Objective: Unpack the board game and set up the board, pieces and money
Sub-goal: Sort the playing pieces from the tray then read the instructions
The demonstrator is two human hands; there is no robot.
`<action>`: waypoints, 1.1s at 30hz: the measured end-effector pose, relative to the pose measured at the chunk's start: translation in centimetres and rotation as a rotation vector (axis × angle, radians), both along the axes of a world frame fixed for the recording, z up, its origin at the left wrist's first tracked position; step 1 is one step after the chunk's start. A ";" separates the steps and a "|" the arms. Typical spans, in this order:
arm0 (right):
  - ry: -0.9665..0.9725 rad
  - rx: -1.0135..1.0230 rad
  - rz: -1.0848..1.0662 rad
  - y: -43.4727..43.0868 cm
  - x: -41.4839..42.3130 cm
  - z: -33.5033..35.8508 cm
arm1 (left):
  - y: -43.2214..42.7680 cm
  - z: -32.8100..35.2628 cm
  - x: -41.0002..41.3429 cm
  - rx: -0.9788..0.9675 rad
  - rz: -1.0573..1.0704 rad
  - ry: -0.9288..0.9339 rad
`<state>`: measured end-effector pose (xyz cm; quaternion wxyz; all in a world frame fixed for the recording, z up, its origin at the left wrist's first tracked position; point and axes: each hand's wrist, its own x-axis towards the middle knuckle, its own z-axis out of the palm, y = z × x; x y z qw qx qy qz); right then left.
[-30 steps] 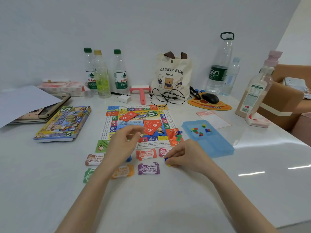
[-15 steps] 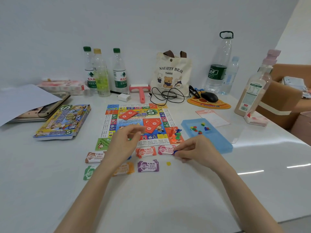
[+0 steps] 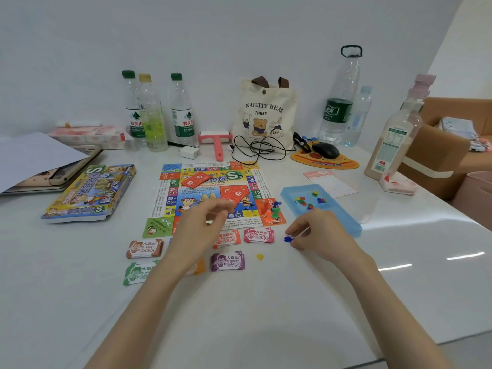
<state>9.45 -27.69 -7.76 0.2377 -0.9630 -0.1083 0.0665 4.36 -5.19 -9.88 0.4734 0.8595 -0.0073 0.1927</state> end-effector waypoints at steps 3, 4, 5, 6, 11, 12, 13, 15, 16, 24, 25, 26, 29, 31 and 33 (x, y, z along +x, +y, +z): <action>0.012 0.017 0.019 -0.4 -0.2 0.2 | 0.0 -0.1 0.0 0.005 0.000 0.009; 0.012 0.024 0.025 -0.4 -0.2 0.1 | 0.0 -0.1 0.0 0.004 0.000 0.008; 0.012 0.025 0.032 -0.4 -0.2 0.1 | 0.1 -0.1 0.1 0.004 0.000 0.008; 0.008 0.017 0.041 -0.3 -0.3 0.0 | 0.1 -0.1 0.1 0.005 0.001 0.009; -0.071 0.006 0.057 0.2 -0.5 -0.9 | 0.1 -0.1 0.0 0.010 0.009 0.031; -0.082 0.008 0.054 0.3 -0.6 -1.0 | 0.1 -0.1 0.0 0.010 0.011 0.034; -0.090 0.004 0.052 0.3 -0.6 -1.0 | 0.1 -0.1 0.0 0.011 0.012 0.038; -0.109 -0.018 0.041 0.2 -0.7 -1.2 | 0.1 -0.2 0.1 0.016 0.014 0.042; -0.115 -0.028 0.035 0.1 -0.7 -1.2 | 0.1 -0.1 0.1 0.016 0.015 0.042; -0.247 -0.022 0.118 2.4 -0.8 1.1 | 2.0 0.6 -0.2 -0.061 0.108 0.009; -0.269 -0.013 0.140 3.2 -0.7 1.5 | 2.3 0.7 -0.2 -0.064 0.131 0.006; -0.290 -0.020 0.161 3.9 -0.5 1.8 | 2.6 0.7 -0.2 -0.059 0.152 0.005; -0.361 -0.139 0.238 6.0 0.7 2.6 | 3.5 0.4 -0.2 0.004 0.218 0.010; -0.395 -0.221 0.282 7.2 1.6 2.9 | 4.0 0.2 -0.2 0.069 0.248 0.030; -0.411 -0.257 0.320 8.4 2.5 2.8 | 4.5 0.1 -0.3 0.112 0.270 0.049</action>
